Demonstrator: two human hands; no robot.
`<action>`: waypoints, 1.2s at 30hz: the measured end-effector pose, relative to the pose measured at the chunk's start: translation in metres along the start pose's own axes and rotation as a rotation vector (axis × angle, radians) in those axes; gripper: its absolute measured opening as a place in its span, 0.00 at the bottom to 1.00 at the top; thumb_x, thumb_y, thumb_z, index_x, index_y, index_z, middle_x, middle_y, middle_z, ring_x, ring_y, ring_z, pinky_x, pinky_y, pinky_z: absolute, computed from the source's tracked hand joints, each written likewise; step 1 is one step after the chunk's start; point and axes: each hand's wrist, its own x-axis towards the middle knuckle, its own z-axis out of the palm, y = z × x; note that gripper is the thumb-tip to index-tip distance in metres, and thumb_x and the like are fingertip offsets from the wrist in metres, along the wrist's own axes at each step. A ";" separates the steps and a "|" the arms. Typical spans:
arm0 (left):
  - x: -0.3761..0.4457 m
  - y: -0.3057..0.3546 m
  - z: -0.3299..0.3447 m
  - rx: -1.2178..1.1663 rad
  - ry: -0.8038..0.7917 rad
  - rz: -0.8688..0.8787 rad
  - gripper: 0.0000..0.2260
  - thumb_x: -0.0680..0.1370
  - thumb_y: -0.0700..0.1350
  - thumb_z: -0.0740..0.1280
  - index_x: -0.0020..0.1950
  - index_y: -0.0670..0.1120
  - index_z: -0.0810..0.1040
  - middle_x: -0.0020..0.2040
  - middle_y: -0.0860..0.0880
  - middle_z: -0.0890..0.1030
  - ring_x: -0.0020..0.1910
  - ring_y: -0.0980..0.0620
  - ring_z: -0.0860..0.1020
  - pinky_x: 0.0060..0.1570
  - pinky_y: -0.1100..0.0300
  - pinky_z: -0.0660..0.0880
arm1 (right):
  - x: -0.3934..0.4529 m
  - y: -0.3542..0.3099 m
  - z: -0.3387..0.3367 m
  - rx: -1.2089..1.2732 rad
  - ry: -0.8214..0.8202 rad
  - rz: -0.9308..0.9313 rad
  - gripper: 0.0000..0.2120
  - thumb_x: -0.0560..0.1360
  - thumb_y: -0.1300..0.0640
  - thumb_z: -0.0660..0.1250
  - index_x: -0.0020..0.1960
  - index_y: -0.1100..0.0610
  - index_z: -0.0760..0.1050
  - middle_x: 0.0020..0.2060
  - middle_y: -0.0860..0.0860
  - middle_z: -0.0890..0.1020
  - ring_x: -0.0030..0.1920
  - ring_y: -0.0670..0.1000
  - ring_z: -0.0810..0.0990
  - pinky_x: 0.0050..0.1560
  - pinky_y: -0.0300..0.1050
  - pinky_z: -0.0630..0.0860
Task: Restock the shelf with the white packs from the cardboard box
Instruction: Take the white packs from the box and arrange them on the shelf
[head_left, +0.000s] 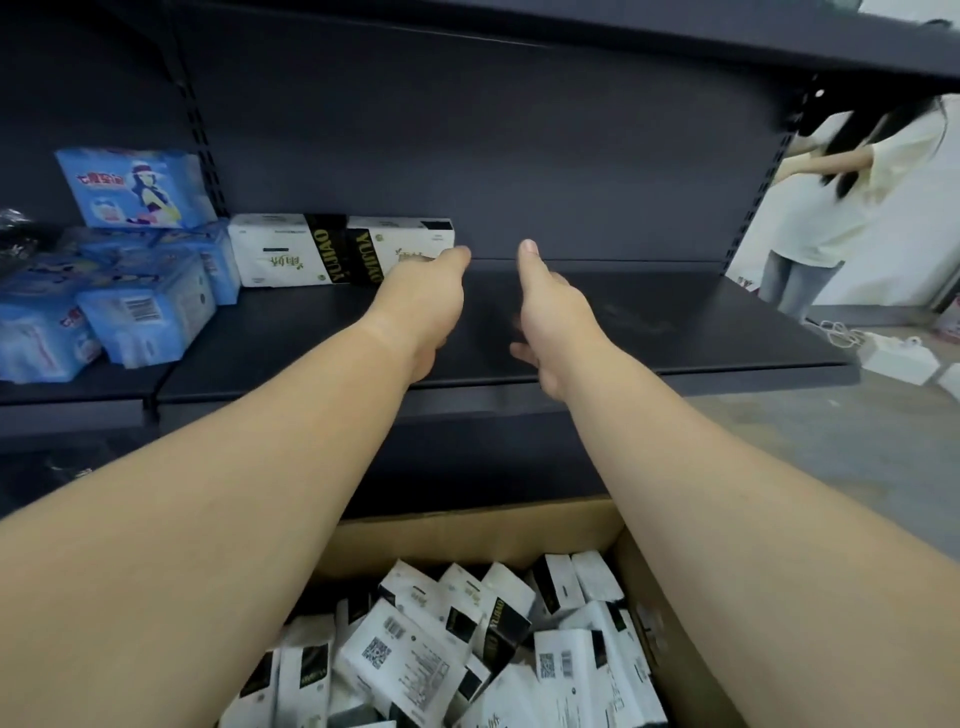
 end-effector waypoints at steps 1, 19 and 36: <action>-0.005 0.001 0.007 0.007 -0.004 0.003 0.10 0.81 0.56 0.60 0.56 0.51 0.69 0.40 0.55 0.69 0.45 0.51 0.73 0.60 0.50 0.76 | -0.003 0.001 -0.008 -0.005 0.003 -0.007 0.32 0.79 0.33 0.53 0.77 0.49 0.60 0.73 0.47 0.67 0.70 0.53 0.69 0.70 0.57 0.69; -0.080 -0.064 0.148 0.046 -0.043 -0.120 0.11 0.79 0.56 0.61 0.39 0.53 0.67 0.38 0.55 0.68 0.47 0.51 0.71 0.61 0.46 0.73 | -0.028 0.094 -0.168 -0.027 -0.001 0.126 0.30 0.80 0.34 0.51 0.77 0.48 0.60 0.73 0.49 0.68 0.72 0.54 0.68 0.71 0.59 0.67; -0.078 -0.153 0.165 0.143 -0.100 -0.237 0.18 0.82 0.51 0.60 0.68 0.44 0.72 0.64 0.44 0.77 0.62 0.42 0.76 0.64 0.44 0.72 | -0.019 0.181 -0.165 -0.082 -0.011 0.301 0.33 0.76 0.29 0.52 0.74 0.46 0.65 0.67 0.46 0.73 0.67 0.53 0.71 0.68 0.60 0.69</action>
